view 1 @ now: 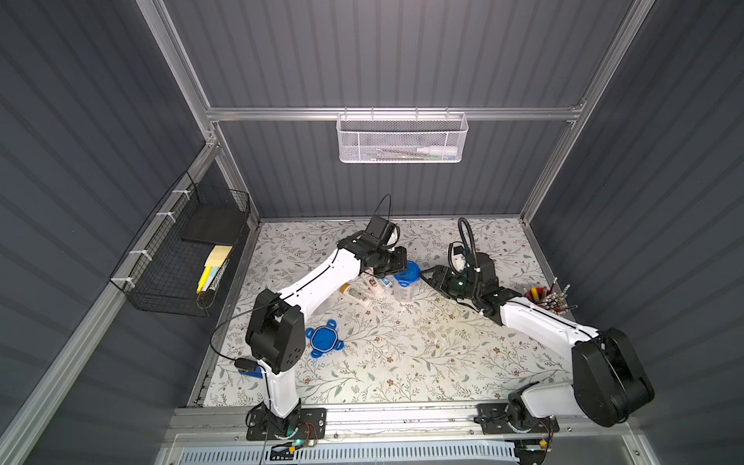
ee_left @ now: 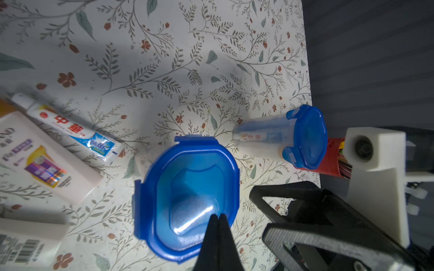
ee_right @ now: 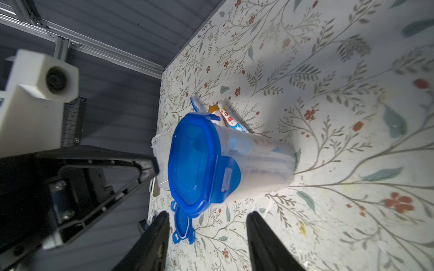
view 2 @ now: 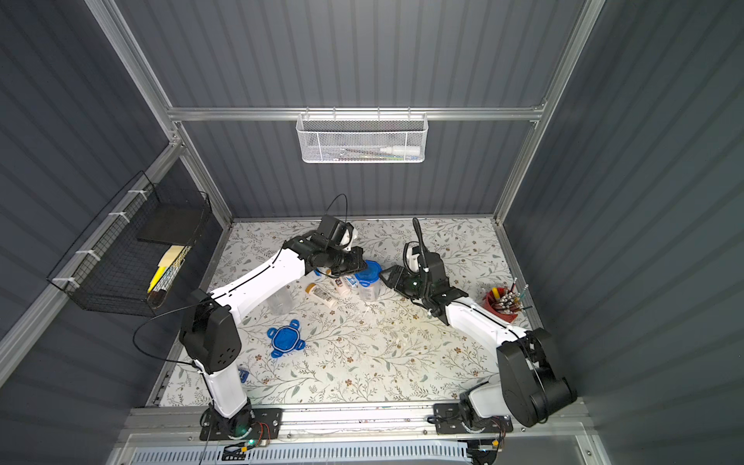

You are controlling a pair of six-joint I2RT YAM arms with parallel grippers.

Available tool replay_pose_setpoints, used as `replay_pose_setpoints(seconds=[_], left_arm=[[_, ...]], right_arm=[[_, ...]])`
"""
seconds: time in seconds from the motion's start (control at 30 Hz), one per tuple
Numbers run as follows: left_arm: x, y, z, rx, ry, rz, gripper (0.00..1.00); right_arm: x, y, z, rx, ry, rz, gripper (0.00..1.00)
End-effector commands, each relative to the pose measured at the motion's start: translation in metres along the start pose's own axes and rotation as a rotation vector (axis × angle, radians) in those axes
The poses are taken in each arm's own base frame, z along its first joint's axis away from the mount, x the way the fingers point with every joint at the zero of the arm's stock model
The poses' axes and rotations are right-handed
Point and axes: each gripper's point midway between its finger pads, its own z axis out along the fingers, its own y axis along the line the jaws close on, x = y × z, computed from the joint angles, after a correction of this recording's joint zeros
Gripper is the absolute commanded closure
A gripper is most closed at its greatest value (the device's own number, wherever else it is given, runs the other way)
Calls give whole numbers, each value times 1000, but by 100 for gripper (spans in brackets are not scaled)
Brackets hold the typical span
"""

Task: Take out toiletry kits
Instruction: Unfasten the latch on the container.

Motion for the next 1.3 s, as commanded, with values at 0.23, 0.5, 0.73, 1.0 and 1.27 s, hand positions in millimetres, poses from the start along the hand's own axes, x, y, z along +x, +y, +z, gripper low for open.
replay_pose_setpoints(seconds=[0.23,0.5,0.73,1.0,1.27], left_arm=[[17,6,29,63,73,-59,100],[29,14,43,74,107,-94,100],[47,28,53,61,144,-139,100],[79,55,65,13,197,-198,100],[98,77,74,-31,238,-228,100]], right_arm=[[-7,7,27,-175,45,102,40],[-15,16,28,-283,4,80,40],[-18,29,22,-351,-12,56,41],[-17,32,14,-366,-28,55,41],[-21,41,3,-395,-57,35,42]])
